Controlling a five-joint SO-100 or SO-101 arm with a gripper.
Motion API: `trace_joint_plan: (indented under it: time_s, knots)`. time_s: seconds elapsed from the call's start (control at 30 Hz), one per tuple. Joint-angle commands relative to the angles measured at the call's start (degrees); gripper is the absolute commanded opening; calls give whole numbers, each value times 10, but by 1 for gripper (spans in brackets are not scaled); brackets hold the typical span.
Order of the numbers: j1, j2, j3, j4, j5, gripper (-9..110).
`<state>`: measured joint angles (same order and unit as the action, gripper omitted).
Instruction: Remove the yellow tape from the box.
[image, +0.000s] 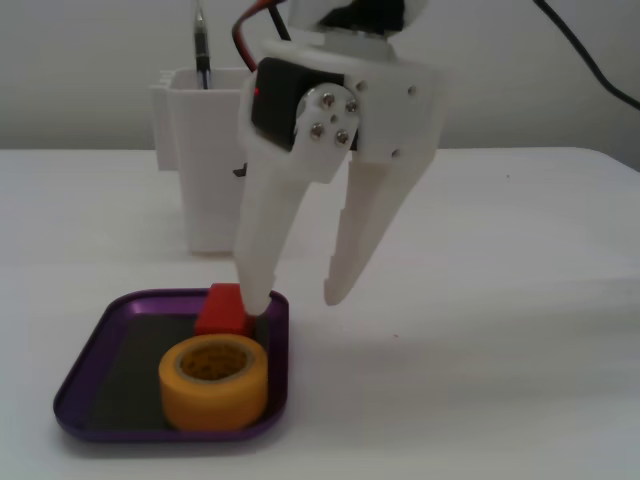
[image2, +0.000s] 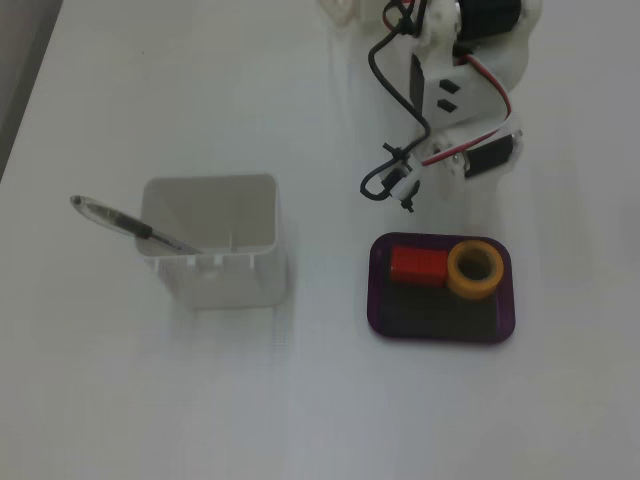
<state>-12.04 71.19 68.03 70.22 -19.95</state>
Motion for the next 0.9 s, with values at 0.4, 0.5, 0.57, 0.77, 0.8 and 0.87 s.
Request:
trace_joint_plan:
  time_s: [0.4, 0.5, 0.57, 0.77, 0.8, 0.87]
  knots:
    - [-7, -86, -121, 4, -4, 15]
    - [-7, -103, -132, 3, -4, 15]
    - [-7, -114, -139, 3, -4, 15]
    - [-7, -142, -170, 4, -4, 13]
    - [-7, -143, -174, 4, -4, 12]
    - [-7, -145, -180, 4, -4, 9]
